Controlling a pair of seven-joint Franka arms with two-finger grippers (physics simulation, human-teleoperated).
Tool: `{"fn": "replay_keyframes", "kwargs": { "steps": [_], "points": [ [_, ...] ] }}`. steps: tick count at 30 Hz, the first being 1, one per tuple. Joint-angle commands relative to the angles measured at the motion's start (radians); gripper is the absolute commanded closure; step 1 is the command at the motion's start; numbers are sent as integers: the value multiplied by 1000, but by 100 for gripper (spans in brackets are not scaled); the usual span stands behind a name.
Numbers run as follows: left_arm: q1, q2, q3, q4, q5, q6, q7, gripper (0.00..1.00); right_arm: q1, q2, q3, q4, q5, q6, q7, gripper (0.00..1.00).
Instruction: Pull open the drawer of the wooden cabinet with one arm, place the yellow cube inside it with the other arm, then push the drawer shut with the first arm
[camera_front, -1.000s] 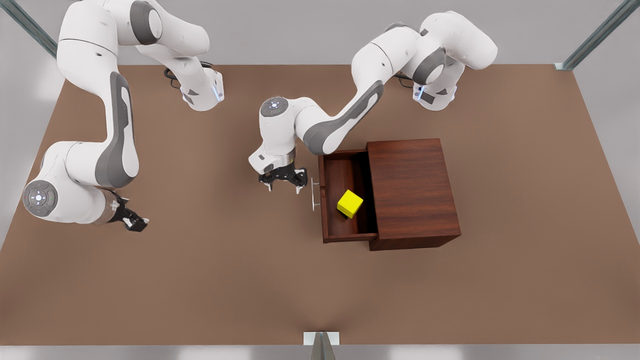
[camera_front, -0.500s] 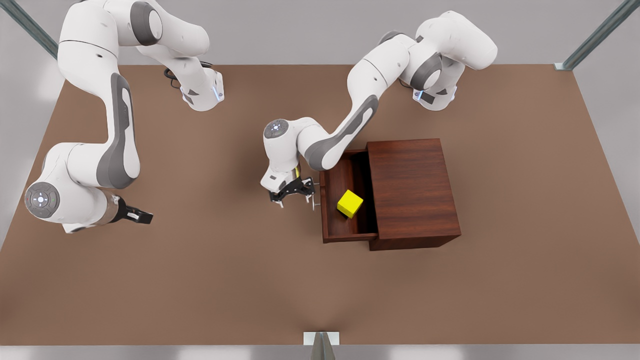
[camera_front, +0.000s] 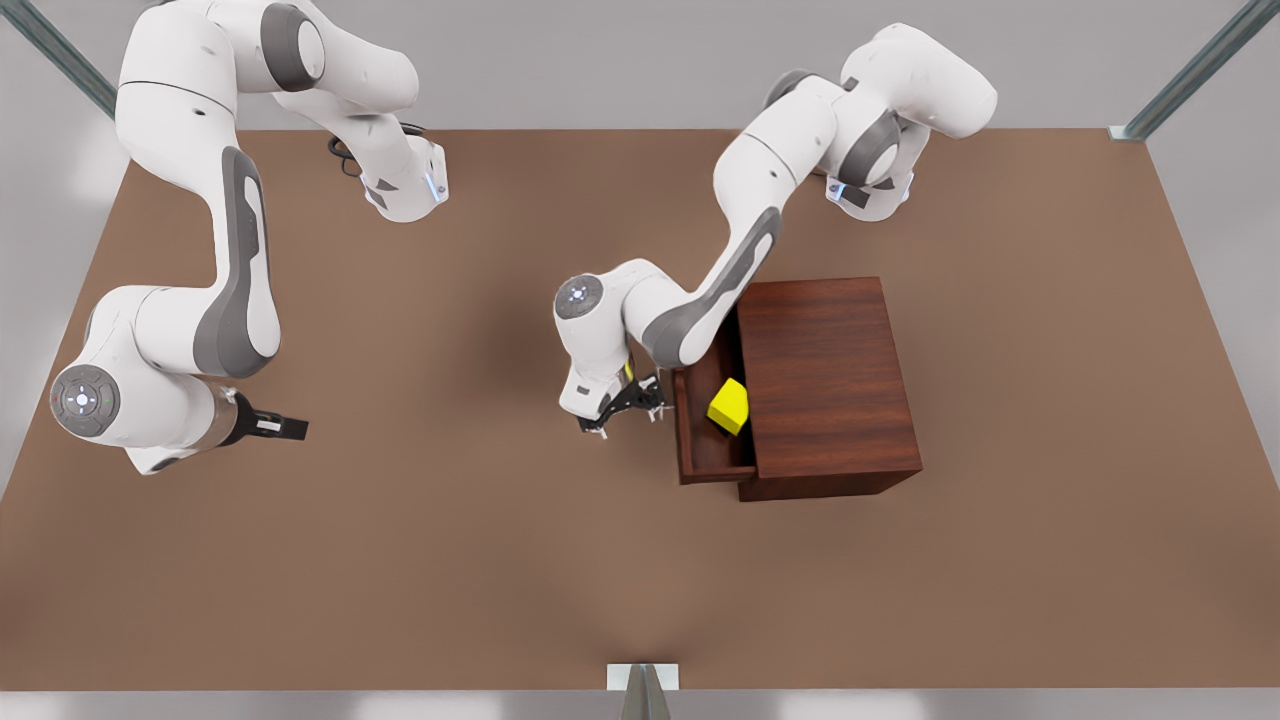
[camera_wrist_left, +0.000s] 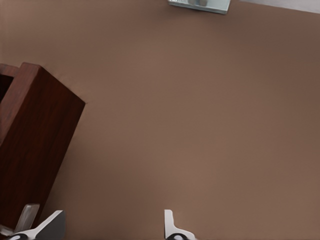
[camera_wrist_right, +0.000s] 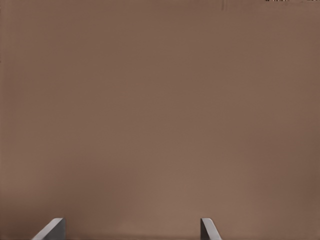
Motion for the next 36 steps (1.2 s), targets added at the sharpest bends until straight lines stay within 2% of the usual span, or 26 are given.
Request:
{"fn": "replay_keyframes", "kwargs": {
  "steps": [1,7,13,25,27,30,32,33,34,35,36],
  "points": [
    [13,-3,-1,0,-10,-30,88,0,0,-1,0,2,1,0,-120,0],
    [63,-20,-1,-16,-25,-76,176,0,0,-1,0,0,-1,0,-120,0],
    [93,-113,0,-164,-31,-65,271,0,0,-1,0,0,1,0,-120,0],
    [161,-171,6,-201,-27,-108,426,0,0,-1,0,0,1,0,-120,0],
    [173,-269,8,-192,-33,-205,470,0,0,-1,0,0,-1,0,-120,0],
    [182,-277,6,-226,-25,-200,492,0,0,-1,0,0,-2,0,-120,0],
    [254,-381,8,-229,-82,-335,694,0,0,-1,0,0,-2,-6,-120,0],
    [354,-466,8,-244,-212,-404,861,0,0,0,0,0,-2,-8,-123,0],
    [455,-593,8,-335,-327,-413,955,0,0,0,0,0,-2,-8,-123,0],
    [494,-726,8,-478,-355,-332,992,0,0,0,0,0,-2,-8,-123,0],
    [492,-856,6,-675,-355,-142,980,0,0,0,0,0,-4,-8,-123,0]
  ]
}}
